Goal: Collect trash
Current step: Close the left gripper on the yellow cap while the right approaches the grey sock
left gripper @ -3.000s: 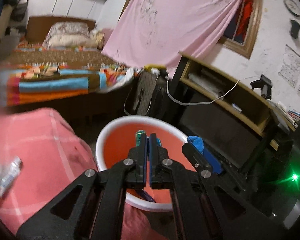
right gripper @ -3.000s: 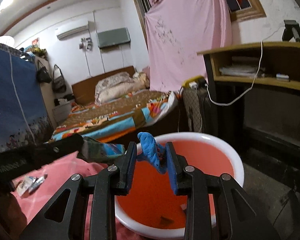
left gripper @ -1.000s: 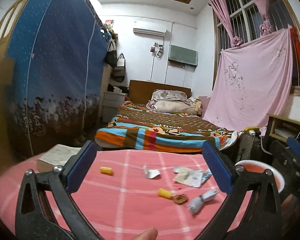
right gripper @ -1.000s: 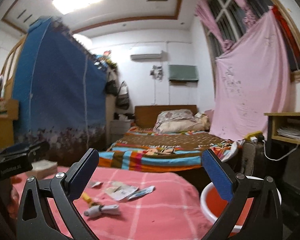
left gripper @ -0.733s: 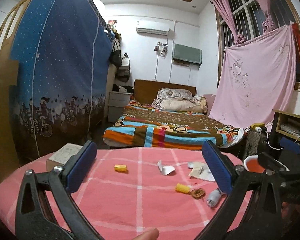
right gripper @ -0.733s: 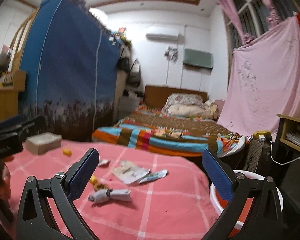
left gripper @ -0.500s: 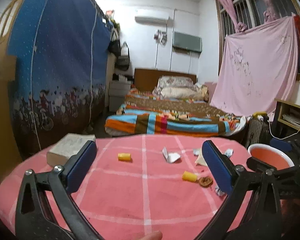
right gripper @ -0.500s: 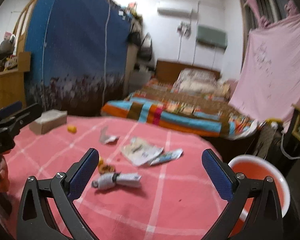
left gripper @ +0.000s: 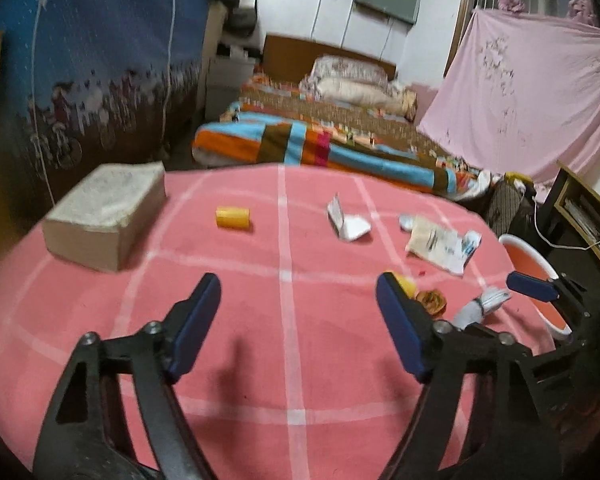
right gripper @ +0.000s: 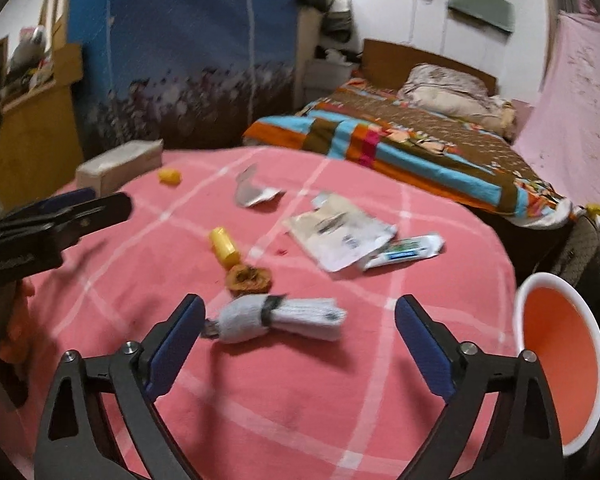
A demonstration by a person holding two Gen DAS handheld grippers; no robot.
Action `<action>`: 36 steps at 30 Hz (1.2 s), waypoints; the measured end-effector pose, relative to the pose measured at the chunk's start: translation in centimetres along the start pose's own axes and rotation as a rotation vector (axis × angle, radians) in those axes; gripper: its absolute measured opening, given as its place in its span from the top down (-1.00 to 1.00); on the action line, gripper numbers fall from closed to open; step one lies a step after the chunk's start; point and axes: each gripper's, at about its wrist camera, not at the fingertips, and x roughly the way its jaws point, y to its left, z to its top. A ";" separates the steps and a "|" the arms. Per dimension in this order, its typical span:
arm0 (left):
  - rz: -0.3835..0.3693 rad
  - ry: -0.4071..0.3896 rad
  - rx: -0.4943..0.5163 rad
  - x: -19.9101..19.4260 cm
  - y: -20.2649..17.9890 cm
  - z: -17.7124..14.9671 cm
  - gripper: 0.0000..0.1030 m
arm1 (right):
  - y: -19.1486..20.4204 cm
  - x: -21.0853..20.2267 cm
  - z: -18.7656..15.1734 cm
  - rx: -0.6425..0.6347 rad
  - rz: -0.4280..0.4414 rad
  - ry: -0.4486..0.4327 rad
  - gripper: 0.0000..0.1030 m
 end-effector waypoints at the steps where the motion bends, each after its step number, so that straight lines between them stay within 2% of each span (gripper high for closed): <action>1: -0.002 0.017 -0.002 0.3 0.1 0.0 -0.04 | 0.1 0.2 0.0 -0.006 0.007 0.010 -0.67; 4: -0.014 0.071 -0.004 1.1 -0.1 -0.2 0.11 | 0.1 0.7 0.0 -0.011 0.024 0.040 -0.50; 6: -0.029 0.097 -0.001 1.4 -0.2 -0.2 0.22 | 0.0 0.9 0.0 -0.001 0.027 0.050 -0.02; 9: -0.046 0.125 0.011 1.8 -0.7 -0.3 0.30 | -0.6 0.7 0.1 0.026 0.027 0.042 0.30; 15: -0.093 0.164 0.054 2.5 -2.0 -0.1 0.34 | -1.5 1.0 0.2 0.065 0.046 0.049 0.62; 19: -0.120 0.188 0.082 3.0 -2.8 0.1 0.35 | -2.1 0.9 0.2 0.088 0.056 0.044 0.65; 28: -0.179 0.233 0.132 4.6 -4.3 1.2 0.36 | -6.1 0.2 -0.4 0.284 -0.032 0.021 0.64; 33: -0.200 0.243 0.168 5.6 -5.6 1.9 0.37 | -6.4 0.4 -0.3 0.299 -0.035 0.029 0.62; 34: -0.200 0.245 0.174 5.9 -5.9 2.1 0.40 | -6.2 0.5 -0.2 0.292 -0.034 0.032 0.62; 36: -0.205 0.260 0.176 6.2 -6.1 2.1 0.72 | -6.0 0.4 -0.2 0.279 -0.030 0.033 0.62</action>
